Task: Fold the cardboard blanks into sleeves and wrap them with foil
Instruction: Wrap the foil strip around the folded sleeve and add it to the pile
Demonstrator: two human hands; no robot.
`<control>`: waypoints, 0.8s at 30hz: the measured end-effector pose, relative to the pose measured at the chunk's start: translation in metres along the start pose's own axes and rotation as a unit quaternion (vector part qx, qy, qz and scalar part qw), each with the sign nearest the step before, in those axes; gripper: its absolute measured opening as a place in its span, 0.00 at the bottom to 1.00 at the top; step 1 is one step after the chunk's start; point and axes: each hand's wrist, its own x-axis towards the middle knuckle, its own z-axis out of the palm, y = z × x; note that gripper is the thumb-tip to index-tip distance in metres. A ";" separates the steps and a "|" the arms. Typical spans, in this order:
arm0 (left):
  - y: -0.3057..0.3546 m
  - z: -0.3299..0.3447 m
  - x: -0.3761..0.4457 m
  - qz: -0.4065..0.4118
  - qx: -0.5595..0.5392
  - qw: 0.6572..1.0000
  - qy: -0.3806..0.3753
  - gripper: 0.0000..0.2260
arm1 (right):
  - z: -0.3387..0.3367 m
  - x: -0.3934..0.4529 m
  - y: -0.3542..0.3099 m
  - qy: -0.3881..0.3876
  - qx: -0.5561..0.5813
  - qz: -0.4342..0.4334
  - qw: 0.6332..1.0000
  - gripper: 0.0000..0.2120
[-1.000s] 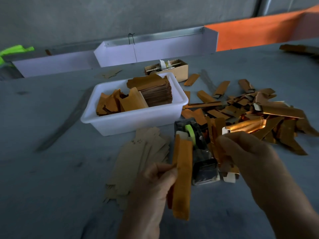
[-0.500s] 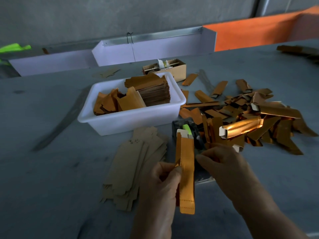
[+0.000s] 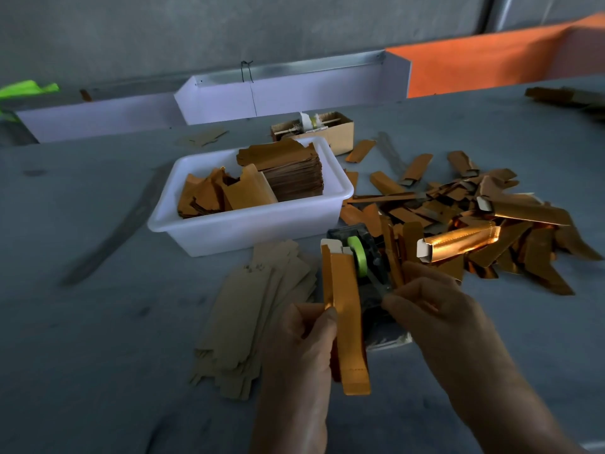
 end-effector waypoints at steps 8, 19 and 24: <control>0.003 0.013 -0.003 0.061 0.023 0.995 -0.070 0.07 | 0.006 -0.012 0.005 0.026 -0.123 -0.010 0.992 0.08; 0.004 0.009 0.009 0.059 0.151 0.981 -0.109 0.05 | 0.016 -0.019 0.013 0.074 -0.127 -0.074 0.986 0.05; 0.009 0.012 0.007 0.076 0.189 0.973 -0.104 0.04 | 0.007 -0.018 0.002 0.093 -0.279 -0.129 0.947 0.05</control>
